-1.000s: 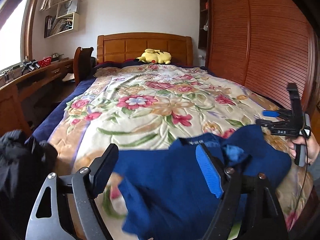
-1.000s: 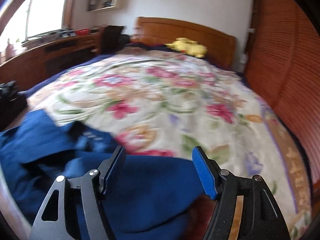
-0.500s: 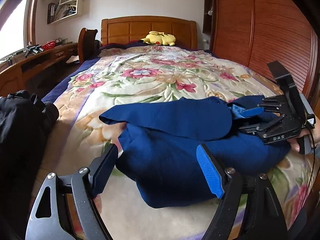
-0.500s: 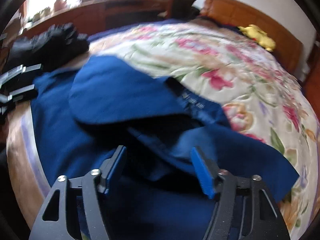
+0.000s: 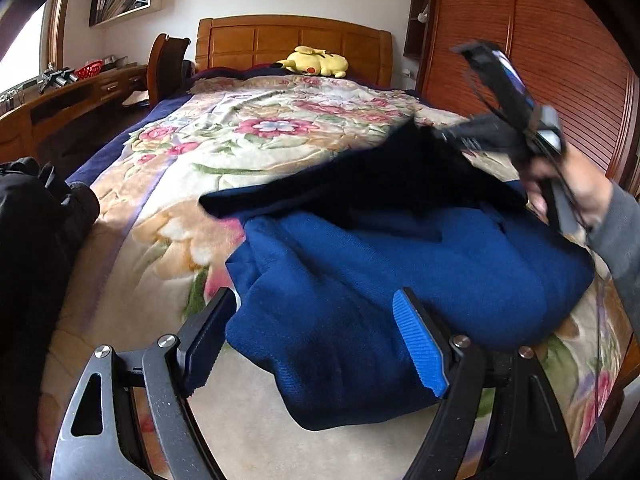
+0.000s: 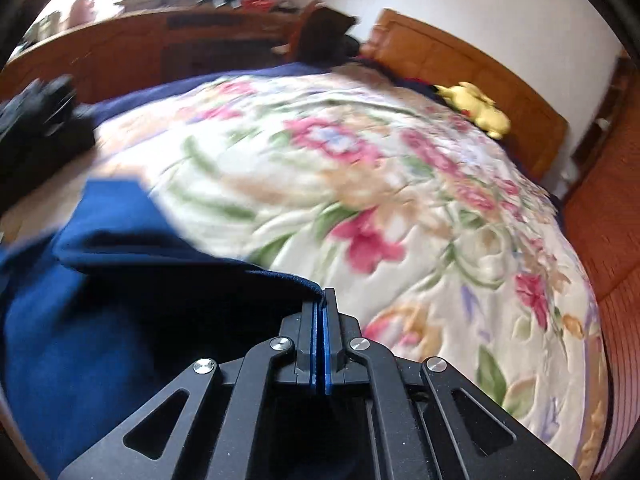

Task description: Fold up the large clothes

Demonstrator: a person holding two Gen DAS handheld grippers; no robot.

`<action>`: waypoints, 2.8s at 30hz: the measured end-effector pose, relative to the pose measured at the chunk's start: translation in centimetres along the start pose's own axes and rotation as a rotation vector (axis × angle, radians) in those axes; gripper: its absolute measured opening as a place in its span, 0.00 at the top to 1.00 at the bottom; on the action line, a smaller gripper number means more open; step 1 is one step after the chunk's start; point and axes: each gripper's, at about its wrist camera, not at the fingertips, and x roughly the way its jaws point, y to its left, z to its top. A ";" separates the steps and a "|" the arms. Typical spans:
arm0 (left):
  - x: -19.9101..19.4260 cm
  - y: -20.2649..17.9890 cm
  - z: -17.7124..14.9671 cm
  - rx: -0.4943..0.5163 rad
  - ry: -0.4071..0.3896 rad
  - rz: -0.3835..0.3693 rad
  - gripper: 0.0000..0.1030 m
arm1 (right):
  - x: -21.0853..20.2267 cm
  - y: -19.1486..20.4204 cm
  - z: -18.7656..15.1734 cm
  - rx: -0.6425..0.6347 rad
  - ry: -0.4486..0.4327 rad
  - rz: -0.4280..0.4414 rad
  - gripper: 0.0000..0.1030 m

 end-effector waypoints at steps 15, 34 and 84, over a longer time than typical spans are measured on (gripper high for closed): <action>-0.3 0.0 -0.1 0.008 -0.001 0.011 0.21 | 1.2 -4.4 -0.1 0.120 -0.026 -0.150 0.40; -0.7 0.0 -0.3 0.013 -0.004 0.015 0.21 | -3.7 -17.6 -15.9 0.391 0.061 -0.220 0.40; -1.6 -0.5 -0.6 0.039 -0.033 0.054 0.21 | -8.7 -5.1 -14.3 0.256 -0.014 0.035 0.34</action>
